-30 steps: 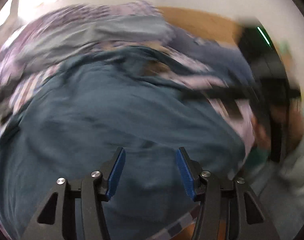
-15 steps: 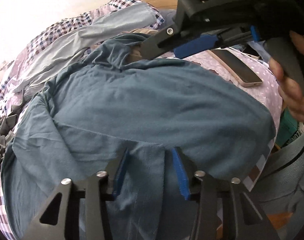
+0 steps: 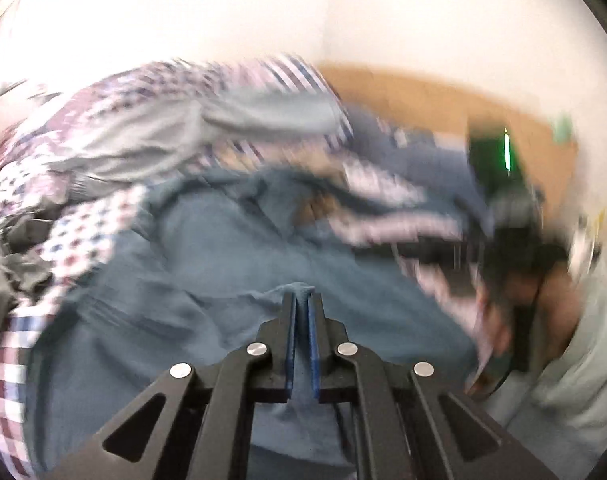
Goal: Fold clothes
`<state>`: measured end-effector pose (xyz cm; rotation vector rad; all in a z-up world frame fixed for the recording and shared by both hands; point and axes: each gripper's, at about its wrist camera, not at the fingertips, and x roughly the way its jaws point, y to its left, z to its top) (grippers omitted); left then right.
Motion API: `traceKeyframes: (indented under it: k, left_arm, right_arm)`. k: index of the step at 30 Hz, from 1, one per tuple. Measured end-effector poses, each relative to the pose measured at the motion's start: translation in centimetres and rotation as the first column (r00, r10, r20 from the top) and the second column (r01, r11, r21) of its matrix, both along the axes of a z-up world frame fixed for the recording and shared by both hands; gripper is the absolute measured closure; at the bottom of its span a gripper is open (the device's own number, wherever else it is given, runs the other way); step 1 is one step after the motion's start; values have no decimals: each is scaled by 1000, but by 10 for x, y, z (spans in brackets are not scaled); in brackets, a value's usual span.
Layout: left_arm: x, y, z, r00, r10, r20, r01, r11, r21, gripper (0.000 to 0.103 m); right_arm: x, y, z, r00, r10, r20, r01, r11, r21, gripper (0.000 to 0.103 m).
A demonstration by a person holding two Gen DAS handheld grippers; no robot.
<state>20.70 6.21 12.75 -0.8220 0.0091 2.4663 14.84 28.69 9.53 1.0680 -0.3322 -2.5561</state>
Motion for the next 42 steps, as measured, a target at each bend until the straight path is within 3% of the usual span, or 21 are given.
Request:
traceKeyframes:
  k: [3, 7, 15, 21, 31, 42]
  left_arm:
    - [-15, -54, 36, 995, 97, -11, -95, 989, 117, 99]
    - [-48, -139, 76, 972, 233, -1, -228, 952, 206, 99]
    - [-95, -264, 118, 908, 418, -35, -400, 887, 230, 99]
    - [-146, -336, 117, 851, 524, 32, -514, 819, 255, 100]
    - [-197, -428, 121, 731, 681, 33, -664, 700, 261, 100]
    - [-178, -528, 136, 573, 819, 5, -787, 549, 280, 101]
  right_arm:
    - [-3, -6, -1, 1000, 14, 0, -14, 1000, -1, 41]
    - [-7, -16, -3, 999, 34, 5, -34, 999, -2, 41]
    - [-22, -40, -9, 997, 69, 21, -69, 998, -4, 41]
    - [-35, -66, -17, 994, 106, 38, -107, 994, 10, 41]
    - [-60, -105, -27, 986, 154, 64, -155, 988, 10, 41]
    - [-73, -137, -32, 977, 200, 71, -202, 979, 19, 41]
